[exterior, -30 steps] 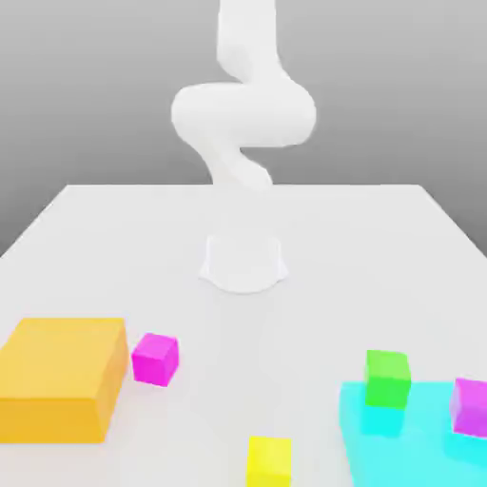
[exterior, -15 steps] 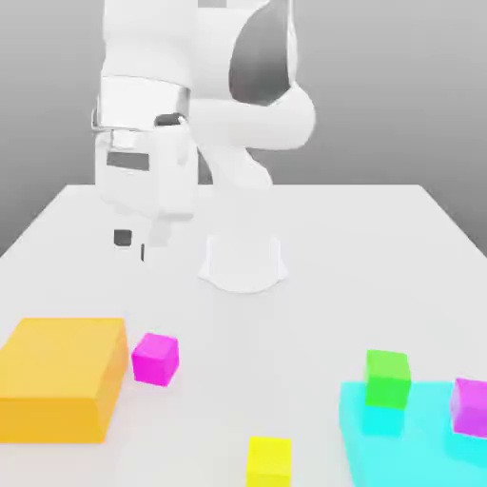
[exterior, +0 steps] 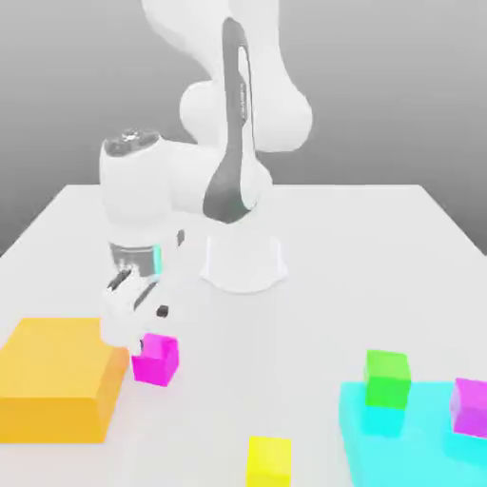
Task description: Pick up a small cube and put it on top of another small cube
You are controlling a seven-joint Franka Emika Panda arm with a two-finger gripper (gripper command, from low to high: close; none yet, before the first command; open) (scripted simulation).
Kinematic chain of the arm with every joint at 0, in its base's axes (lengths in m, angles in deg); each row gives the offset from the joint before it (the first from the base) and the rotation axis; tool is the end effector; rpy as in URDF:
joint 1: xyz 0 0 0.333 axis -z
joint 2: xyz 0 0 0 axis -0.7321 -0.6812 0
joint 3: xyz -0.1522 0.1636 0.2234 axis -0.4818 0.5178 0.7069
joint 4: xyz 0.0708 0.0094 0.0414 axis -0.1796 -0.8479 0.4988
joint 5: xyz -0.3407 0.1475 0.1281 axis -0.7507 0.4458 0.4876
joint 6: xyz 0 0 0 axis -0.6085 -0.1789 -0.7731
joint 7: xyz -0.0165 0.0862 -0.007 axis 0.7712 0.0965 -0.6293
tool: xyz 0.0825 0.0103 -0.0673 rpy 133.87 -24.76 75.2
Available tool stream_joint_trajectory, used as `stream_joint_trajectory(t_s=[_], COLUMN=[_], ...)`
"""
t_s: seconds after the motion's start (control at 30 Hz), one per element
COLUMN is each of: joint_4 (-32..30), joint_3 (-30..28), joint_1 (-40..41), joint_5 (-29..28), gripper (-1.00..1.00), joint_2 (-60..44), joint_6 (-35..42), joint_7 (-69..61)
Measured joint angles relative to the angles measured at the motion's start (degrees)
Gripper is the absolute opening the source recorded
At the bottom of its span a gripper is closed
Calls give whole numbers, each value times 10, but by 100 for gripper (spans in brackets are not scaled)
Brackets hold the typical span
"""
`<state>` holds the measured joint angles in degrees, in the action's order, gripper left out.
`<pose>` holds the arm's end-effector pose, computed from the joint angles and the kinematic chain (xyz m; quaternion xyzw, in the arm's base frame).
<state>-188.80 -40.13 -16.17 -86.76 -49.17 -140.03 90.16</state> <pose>0.2942 -0.1380 0.1654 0.2510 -0.9680 0.0017 0.0004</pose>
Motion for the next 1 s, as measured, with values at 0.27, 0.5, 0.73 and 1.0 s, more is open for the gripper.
stream_joint_trajectory(t_s=[0.27,0.5,0.73,1.0], joint_4=[13,2,26,188], joint_3=[-43,-26,3,86], joint_1=[-39,-28,-83,-239], joint_5=[-19,4,39,17], gripper=[-100,-100,-100,-100], joint_2=[-79,-12,75,23], joint_6=[-67,-11,104,225], joint_7=[14,-2,-33,-36])
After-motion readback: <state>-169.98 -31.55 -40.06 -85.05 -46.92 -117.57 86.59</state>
